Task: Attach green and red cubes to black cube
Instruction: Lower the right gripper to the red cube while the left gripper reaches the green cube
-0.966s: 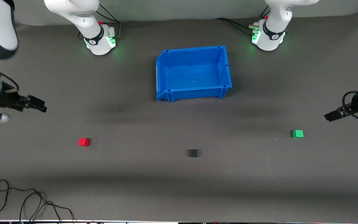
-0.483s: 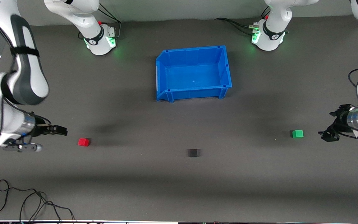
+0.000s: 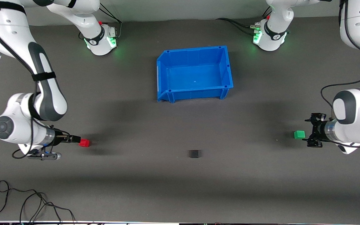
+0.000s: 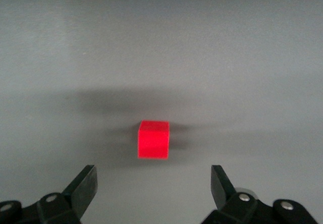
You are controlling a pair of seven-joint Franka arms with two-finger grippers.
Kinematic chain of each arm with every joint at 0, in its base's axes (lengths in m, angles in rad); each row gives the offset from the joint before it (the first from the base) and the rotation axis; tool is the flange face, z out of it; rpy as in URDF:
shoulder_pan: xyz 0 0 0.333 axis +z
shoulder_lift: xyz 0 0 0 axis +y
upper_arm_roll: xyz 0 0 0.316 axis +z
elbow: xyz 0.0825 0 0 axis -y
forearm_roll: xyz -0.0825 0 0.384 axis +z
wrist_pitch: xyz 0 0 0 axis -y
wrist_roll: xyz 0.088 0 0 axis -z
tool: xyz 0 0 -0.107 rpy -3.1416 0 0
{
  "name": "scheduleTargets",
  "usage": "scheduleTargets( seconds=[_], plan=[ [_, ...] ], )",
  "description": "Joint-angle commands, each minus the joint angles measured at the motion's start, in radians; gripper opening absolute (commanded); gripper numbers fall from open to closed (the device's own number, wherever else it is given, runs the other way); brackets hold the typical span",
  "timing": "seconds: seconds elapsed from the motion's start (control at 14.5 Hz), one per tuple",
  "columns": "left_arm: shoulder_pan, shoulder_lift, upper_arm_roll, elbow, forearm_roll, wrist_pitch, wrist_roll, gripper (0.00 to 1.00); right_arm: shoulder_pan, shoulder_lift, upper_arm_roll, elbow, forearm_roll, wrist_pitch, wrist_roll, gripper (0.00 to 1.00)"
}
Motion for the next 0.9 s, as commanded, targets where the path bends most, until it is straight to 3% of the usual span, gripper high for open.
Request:
scheduleTargets(
  seconds=[0.0, 0.28, 0.55, 0.83],
  plan=[
    [0.019, -0.03, 0.001, -0.101, -0.012, 0.117, -0.023, 0.96, -0.012, 0.047, 0.001, -0.005, -0.003, 0.102, -0.008, 1.0],
    [0.048, -0.02, 0.001, -0.193, -0.007, 0.275, -0.024, 0.96, -0.008, 0.119, 0.004, 0.02, 0.006, 0.19, 0.001, 1.0],
    [0.086, 0.036, 0.001, -0.181, -0.017, 0.39, -0.026, 0.94, -0.008, 0.159, 0.004, 0.037, 0.06, 0.206, 0.001, 1.0],
    [0.087, 0.063, -0.001, -0.146, -0.023, 0.387, -0.035, 0.92, -0.006, 0.189, 0.004, 0.032, 0.086, 0.193, -0.001, 1.0]
  ],
)
